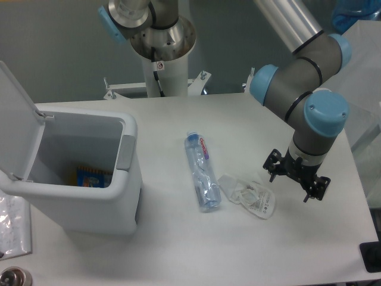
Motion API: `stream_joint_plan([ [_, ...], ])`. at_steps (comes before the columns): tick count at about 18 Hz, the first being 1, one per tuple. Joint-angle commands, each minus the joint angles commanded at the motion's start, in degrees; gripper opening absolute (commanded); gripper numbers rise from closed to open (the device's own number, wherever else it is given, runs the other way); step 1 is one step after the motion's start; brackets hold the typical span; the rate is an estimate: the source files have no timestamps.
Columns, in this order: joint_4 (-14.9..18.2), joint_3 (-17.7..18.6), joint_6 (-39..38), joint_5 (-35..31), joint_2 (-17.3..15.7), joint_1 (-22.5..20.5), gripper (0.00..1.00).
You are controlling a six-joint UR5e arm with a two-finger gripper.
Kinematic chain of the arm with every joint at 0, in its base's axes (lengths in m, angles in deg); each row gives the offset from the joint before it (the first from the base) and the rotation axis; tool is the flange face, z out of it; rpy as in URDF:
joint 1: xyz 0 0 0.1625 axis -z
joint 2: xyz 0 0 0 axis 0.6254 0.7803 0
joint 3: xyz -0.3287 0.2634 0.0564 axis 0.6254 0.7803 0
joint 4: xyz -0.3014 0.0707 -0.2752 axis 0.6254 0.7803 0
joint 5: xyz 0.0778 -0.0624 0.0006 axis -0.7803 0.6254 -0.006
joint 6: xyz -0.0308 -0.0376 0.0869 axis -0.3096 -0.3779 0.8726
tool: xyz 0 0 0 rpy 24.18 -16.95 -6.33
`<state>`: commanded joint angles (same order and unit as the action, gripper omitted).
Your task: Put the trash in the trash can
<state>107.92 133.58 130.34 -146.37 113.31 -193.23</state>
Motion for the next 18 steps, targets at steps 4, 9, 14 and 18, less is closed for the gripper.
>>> stream_joint_plan([
  [4, -0.17, 0.09, -0.09, 0.00, 0.00, 0.00, 1.00],
  [9, -0.18, 0.09, 0.09, 0.18, 0.09, 0.00, 1.00],
  [14, -0.44, 0.09, 0.53, 0.44, 0.61, -0.18, 1.00],
  [18, -8.16, 0.61, 0.01, 0.53, 2.28, 0.79, 1.00],
])
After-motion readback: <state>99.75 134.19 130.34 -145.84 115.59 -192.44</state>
